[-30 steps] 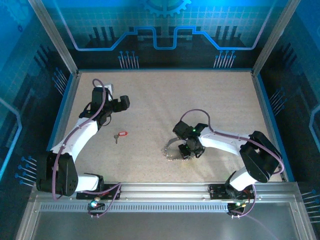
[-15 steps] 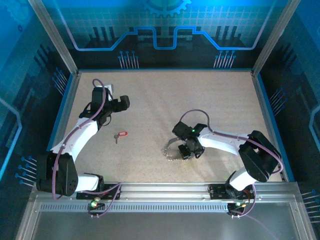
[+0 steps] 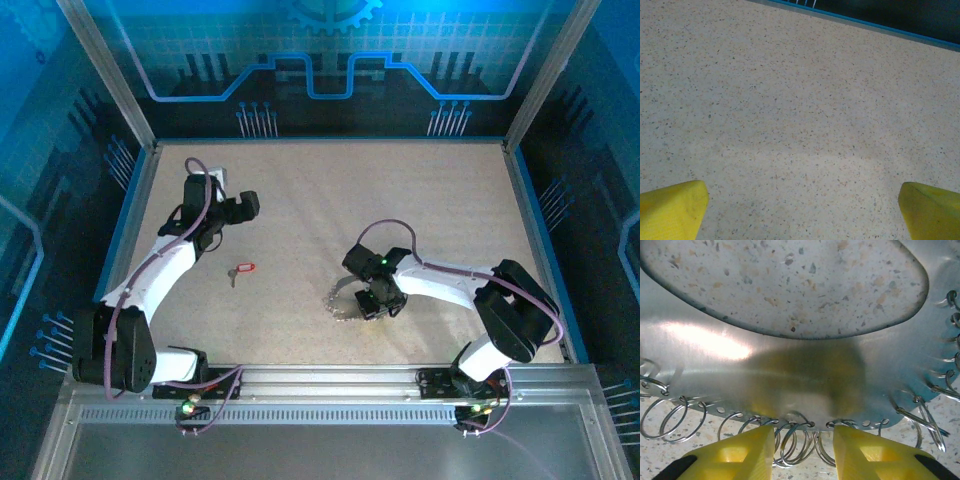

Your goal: Put the keys on the keyring

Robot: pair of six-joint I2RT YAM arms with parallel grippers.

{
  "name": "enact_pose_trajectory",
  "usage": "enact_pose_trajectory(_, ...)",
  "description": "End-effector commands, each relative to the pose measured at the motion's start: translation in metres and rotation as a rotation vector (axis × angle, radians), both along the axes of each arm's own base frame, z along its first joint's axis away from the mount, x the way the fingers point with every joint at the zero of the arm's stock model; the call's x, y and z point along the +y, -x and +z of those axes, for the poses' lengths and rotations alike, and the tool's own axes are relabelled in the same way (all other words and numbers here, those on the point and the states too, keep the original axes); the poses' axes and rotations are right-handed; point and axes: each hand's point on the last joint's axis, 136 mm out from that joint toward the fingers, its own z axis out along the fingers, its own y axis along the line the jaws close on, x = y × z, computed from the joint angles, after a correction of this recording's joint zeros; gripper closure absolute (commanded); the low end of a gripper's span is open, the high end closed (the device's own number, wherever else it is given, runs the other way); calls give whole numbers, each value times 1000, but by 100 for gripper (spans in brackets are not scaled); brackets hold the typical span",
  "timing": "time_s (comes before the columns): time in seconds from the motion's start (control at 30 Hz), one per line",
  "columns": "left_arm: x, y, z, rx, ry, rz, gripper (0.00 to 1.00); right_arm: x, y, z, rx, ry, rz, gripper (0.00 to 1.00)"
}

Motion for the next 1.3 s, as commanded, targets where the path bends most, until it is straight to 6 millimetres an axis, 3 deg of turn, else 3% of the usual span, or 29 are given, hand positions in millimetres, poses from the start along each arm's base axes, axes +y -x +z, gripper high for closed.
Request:
enact_pose_trajectory(0.0,-5,-3,9,-15,15,-13,1,-6,6,-3,13,42,-11,64)
enact_pose_trajectory(0.6,-6,-4,9,-11,13,-16,1,-19,10,-1,-6,79,-30,69)
enact_pose_trajectory(0.83,-6,-4,6,-4,12,-17,1,-26,7,2,-39,97,-47,79)
enact_pose_trajectory(1.27,-8,-6,2,11,14,-24,1,-14,16,-8,27,54,5,81)
